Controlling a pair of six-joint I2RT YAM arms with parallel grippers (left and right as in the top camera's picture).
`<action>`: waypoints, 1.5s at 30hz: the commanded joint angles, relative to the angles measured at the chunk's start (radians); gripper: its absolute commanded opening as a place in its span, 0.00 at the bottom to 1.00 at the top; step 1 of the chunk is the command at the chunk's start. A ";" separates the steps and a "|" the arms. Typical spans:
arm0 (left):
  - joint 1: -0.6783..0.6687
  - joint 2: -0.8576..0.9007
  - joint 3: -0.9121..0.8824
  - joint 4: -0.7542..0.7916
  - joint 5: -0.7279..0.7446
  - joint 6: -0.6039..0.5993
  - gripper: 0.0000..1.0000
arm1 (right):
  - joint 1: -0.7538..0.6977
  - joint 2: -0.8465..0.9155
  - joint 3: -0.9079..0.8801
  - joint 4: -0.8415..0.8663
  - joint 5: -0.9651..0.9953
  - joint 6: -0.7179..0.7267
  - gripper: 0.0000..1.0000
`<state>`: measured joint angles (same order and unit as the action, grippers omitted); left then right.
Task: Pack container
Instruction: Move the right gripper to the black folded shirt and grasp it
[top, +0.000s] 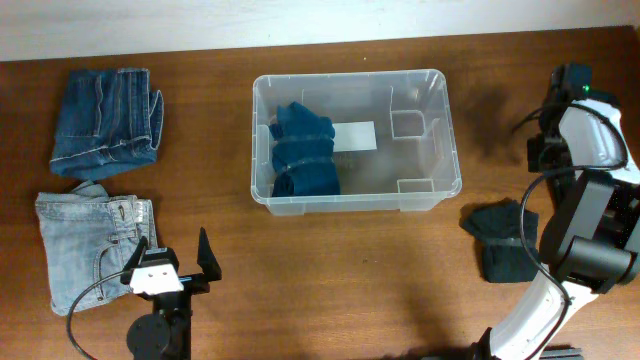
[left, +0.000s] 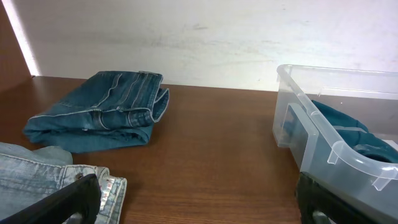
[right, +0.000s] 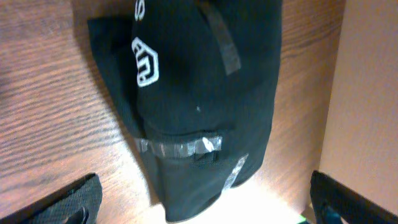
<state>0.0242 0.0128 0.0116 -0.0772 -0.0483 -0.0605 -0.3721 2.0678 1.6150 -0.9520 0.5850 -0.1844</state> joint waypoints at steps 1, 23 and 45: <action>0.005 -0.007 -0.003 -0.003 0.008 0.008 0.99 | -0.010 0.009 -0.066 0.040 0.032 -0.026 0.99; 0.005 -0.007 -0.003 -0.003 0.008 0.008 0.99 | -0.081 0.135 -0.203 0.240 0.075 -0.182 0.99; 0.005 -0.007 -0.003 -0.003 0.008 0.008 0.99 | -0.081 0.230 -0.196 0.214 -0.035 -0.146 0.33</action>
<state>0.0242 0.0128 0.0116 -0.0772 -0.0483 -0.0605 -0.4412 2.2005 1.4670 -0.7261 0.7319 -0.3805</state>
